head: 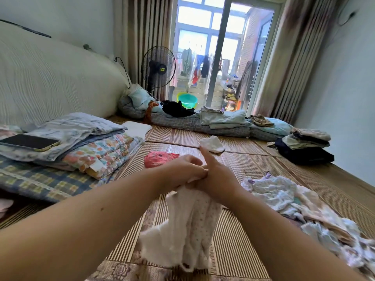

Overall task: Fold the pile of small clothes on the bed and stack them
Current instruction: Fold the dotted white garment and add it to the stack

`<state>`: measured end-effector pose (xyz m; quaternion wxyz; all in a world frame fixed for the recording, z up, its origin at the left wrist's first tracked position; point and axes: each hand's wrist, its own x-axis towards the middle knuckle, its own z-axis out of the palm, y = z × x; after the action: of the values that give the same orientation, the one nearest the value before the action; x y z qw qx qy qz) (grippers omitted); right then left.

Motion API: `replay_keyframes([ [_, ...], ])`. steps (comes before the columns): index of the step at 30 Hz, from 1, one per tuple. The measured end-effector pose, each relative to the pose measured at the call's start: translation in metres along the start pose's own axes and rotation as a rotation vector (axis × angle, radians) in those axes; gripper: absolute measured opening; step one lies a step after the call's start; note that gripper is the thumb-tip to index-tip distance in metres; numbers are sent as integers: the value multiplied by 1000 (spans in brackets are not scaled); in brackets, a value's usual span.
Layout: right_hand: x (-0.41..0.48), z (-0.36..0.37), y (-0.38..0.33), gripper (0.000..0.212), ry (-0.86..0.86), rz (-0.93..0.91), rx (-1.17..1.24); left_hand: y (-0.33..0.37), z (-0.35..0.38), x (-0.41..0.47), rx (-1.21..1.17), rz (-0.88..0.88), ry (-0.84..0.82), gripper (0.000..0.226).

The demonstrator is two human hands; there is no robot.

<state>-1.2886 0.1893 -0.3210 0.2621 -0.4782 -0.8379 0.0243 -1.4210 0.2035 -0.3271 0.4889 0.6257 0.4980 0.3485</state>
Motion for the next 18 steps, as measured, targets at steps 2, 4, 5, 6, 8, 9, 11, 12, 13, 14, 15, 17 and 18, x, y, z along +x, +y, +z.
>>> replay_keyframes([
  [2,0,2,12,40,73,-42,-62,-14,-6,-5,-128,1,-18,74],
  [4,-3,-3,17,13,84,116,131,-29,-8,-14,-103,-19,-86,82],
  [5,-4,-5,21,11,45,207,255,-34,-6,-20,-69,-29,-139,75],
  [6,-4,-8,27,11,70,251,356,-41,-3,-23,-31,-33,-187,60],
  [8,-4,-19,29,9,164,291,490,-54,9,-23,31,-34,-238,41],
  [9,-4,-27,29,5,210,324,573,-59,16,-21,67,-28,-210,34],
  [11,-1,-41,37,6,290,390,714,-64,23,-16,145,-12,-87,13],
  [12,0,-48,44,11,320,412,745,-64,23,-14,167,-7,-40,6],
  [13,0,-55,50,13,338,425,743,-62,21,-11,170,10,4,10],
  [14,-1,-64,56,12,344,424,722,-59,17,-9,161,27,44,15],
  [15,-3,-72,61,10,342,418,700,-57,12,-9,155,36,92,20],
  [17,-10,-89,69,14,304,394,660,-52,-7,-4,179,34,175,27],
  [18,-15,-96,74,19,272,379,613,-50,-17,-2,213,29,210,27],
])
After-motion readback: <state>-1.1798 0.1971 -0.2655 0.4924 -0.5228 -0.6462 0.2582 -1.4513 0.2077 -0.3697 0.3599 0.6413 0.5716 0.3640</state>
